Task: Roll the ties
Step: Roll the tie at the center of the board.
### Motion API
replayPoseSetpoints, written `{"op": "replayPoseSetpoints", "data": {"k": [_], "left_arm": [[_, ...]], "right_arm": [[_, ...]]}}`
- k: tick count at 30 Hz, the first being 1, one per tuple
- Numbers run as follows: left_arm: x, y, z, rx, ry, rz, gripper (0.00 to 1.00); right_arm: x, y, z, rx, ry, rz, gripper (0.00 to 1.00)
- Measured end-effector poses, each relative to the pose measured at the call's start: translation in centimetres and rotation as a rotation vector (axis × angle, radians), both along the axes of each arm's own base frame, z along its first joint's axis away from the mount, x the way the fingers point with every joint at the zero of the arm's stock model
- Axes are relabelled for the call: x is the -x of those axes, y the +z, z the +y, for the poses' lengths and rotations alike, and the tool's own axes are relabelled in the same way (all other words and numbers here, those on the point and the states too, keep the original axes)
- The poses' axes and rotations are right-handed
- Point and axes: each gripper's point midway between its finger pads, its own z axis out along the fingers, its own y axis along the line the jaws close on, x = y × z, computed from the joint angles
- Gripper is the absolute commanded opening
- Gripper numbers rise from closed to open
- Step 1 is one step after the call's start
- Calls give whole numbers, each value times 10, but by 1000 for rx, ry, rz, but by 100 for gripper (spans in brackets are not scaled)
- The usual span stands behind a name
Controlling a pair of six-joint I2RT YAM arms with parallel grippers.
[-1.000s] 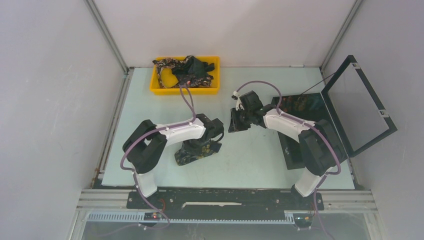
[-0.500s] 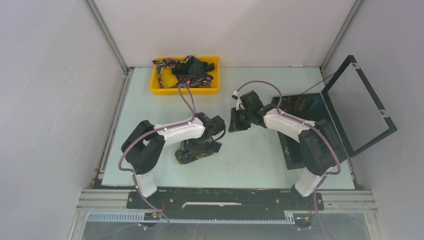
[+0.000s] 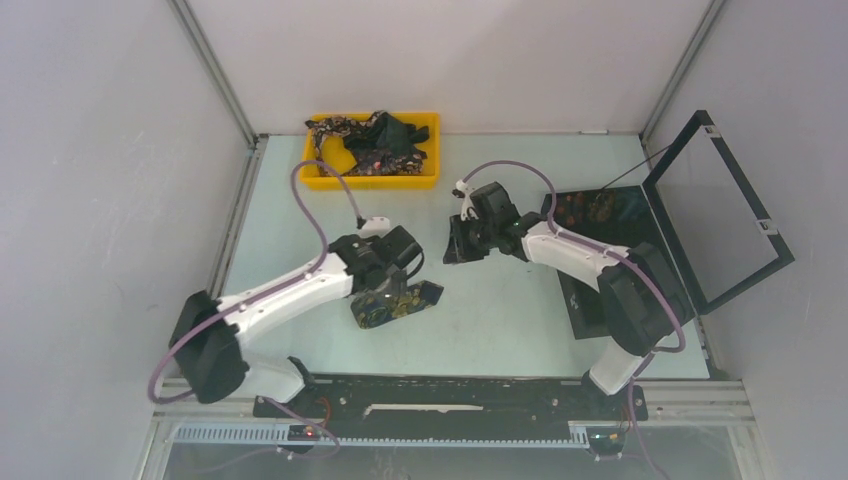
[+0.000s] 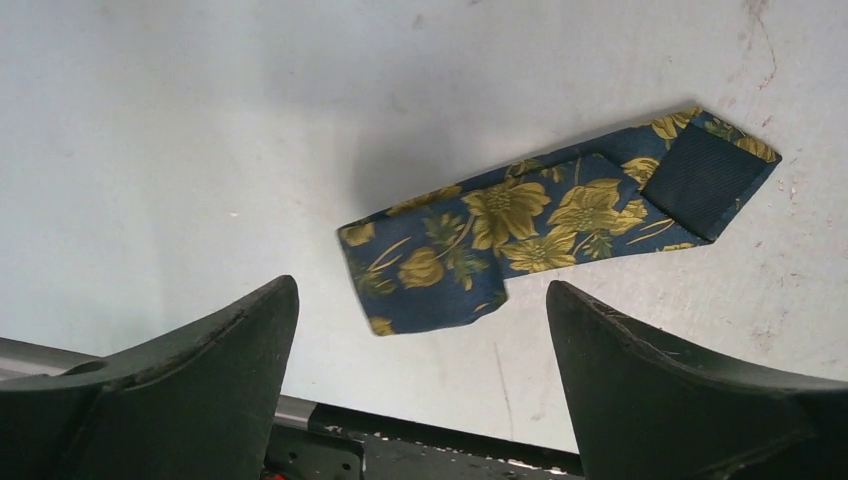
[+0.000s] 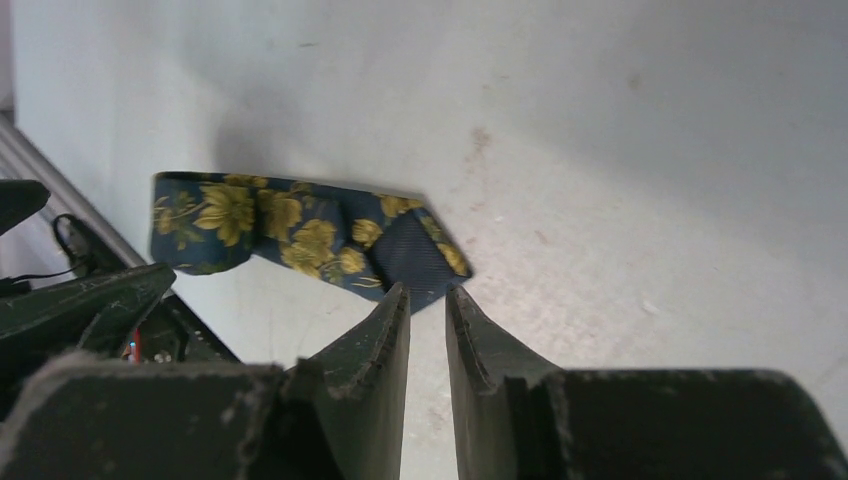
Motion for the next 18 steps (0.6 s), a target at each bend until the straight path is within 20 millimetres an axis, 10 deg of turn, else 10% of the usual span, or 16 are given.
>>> {"op": "replayPoseSetpoints", "data": {"k": [18], "left_arm": [[33, 13, 73, 207, 107, -340, 99]], "right_arm": [[57, 61, 102, -306, 260, -2, 24]]}}
